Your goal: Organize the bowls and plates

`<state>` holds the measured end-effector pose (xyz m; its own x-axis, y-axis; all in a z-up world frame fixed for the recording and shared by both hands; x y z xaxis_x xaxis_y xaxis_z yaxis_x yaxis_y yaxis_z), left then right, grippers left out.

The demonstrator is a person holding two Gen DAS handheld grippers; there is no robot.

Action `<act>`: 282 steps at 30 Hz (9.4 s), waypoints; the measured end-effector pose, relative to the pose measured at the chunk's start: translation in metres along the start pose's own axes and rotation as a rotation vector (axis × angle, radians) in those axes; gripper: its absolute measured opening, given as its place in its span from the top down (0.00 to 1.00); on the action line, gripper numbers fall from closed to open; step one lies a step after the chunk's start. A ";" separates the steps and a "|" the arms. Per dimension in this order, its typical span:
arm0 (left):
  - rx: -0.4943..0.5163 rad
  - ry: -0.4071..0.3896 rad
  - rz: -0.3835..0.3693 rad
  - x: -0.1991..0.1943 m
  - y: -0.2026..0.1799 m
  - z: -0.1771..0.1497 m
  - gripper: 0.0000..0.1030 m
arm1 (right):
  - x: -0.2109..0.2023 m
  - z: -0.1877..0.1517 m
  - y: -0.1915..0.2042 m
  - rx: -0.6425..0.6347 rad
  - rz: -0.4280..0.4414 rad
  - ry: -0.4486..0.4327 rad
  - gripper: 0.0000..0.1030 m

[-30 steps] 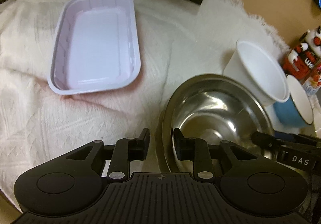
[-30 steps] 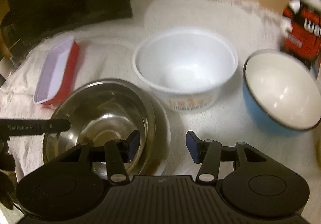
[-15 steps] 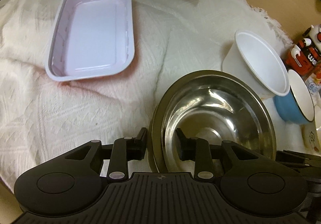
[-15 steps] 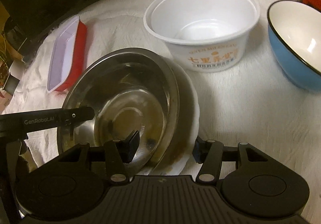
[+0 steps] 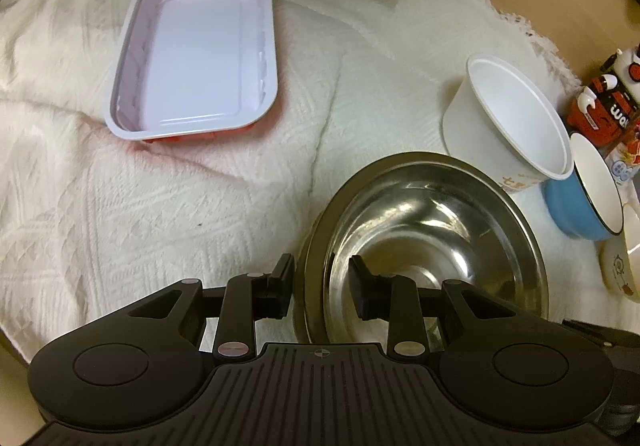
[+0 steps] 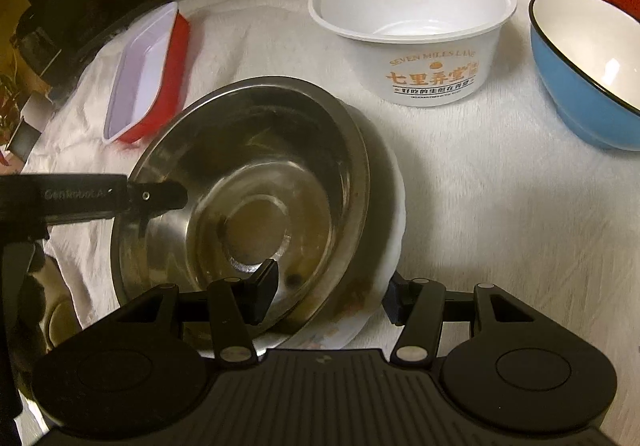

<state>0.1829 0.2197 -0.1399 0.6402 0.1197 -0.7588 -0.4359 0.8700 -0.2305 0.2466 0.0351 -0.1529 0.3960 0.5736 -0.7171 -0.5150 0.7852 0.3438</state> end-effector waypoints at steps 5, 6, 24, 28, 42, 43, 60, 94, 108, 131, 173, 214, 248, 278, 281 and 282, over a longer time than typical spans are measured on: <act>-0.017 0.000 0.003 -0.001 0.001 0.000 0.69 | -0.004 -0.002 -0.003 -0.007 0.009 -0.005 0.47; -0.020 0.001 0.004 -0.001 0.001 -0.001 0.70 | -0.002 -0.002 -0.001 -0.009 0.009 -0.006 0.47; -0.089 0.025 0.006 -0.009 0.010 -0.008 0.72 | 0.007 0.004 0.003 -0.058 -0.008 -0.026 0.44; -0.105 -0.033 0.009 -0.021 0.012 -0.004 0.71 | 0.001 0.007 -0.005 -0.034 0.015 -0.038 0.44; -0.084 -0.234 -0.078 -0.056 -0.032 0.022 0.71 | -0.085 0.014 -0.058 -0.003 -0.024 -0.263 0.44; -0.073 -0.243 -0.098 -0.057 -0.041 0.023 0.71 | -0.094 0.016 -0.063 0.007 -0.002 -0.279 0.44; 0.207 -0.009 -0.439 0.000 -0.252 -0.036 0.71 | -0.186 0.006 -0.212 -0.015 -0.437 -0.414 0.42; 0.141 0.121 -0.306 0.077 -0.340 -0.054 0.77 | -0.113 0.024 -0.350 0.244 -0.153 -0.250 0.65; 0.187 0.132 -0.251 0.013 -0.244 -0.069 0.76 | -0.122 -0.032 -0.254 0.184 -0.050 -0.136 0.64; 0.140 0.088 -0.237 -0.003 -0.207 -0.058 0.76 | -0.102 -0.036 -0.206 0.093 -0.061 -0.114 0.63; 0.075 -0.051 -0.406 -0.031 -0.178 0.005 0.83 | -0.177 -0.019 -0.181 0.025 -0.356 -0.324 0.47; 0.108 0.127 -0.137 0.093 -0.263 0.052 0.68 | -0.021 0.113 -0.262 0.136 -0.051 -0.085 0.65; 0.343 0.303 -0.278 0.133 -0.340 0.029 0.67 | -0.065 0.068 -0.315 0.364 -0.120 -0.059 0.64; 0.348 0.242 -0.270 -0.005 -0.270 0.043 0.65 | -0.160 0.087 -0.205 0.198 -0.012 -0.143 0.63; 0.357 0.253 -0.260 -0.010 -0.259 0.022 0.65 | -0.164 0.070 -0.192 0.167 0.006 -0.100 0.63; 0.360 0.261 -0.256 -0.011 -0.256 0.015 0.65 | -0.163 0.063 -0.188 0.158 0.009 -0.082 0.63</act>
<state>0.2967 0.0024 -0.0630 0.4988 -0.2019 -0.8429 -0.0110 0.9709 -0.2391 0.3267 -0.1912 -0.0629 0.4556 0.5930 -0.6639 -0.3960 0.8029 0.4455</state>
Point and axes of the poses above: each gripper's, at about its wrist camera, not at the fingertips, and x roughly the way its jaws point, y to its left, z to its top, the point moved 1 cm from there along x, roughly the way its jaws point, and after that the axes turned 11 degrees about -y, right-handed, at the moved point
